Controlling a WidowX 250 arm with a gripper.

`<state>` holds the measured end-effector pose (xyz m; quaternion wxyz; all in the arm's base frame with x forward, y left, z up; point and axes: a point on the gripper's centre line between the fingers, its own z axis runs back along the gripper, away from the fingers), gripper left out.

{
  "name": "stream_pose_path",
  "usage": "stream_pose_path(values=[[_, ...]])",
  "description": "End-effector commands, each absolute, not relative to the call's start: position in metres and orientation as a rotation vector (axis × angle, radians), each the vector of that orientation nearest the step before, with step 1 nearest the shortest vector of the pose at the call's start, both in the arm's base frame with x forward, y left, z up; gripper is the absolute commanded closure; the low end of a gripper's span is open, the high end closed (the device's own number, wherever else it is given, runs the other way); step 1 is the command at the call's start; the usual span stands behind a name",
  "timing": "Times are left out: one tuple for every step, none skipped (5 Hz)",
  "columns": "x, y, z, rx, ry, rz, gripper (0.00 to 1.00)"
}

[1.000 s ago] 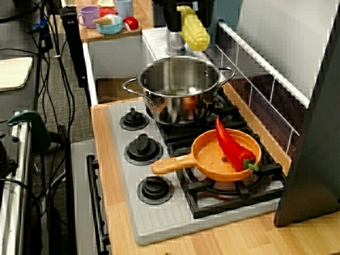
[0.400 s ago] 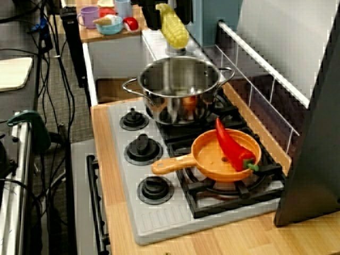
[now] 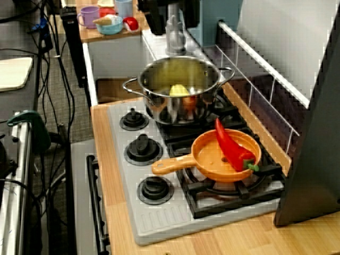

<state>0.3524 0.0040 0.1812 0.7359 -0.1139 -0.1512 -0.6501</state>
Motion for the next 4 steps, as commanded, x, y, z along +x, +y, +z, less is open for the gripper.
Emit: stream_pose_path(values=[[0.366, -0.006, 0.174, -0.306, -0.329, -1.426, 0.0], [0.378, -0.023, 0.176, -0.335, -0.359, -1.474, 0.0], [0.383, -0.039, 0.182, -0.297, -0.428, -1.501, 0.0], [0.381, -0.048, 0.186, -0.269, -0.43, -1.515, 0.0]])
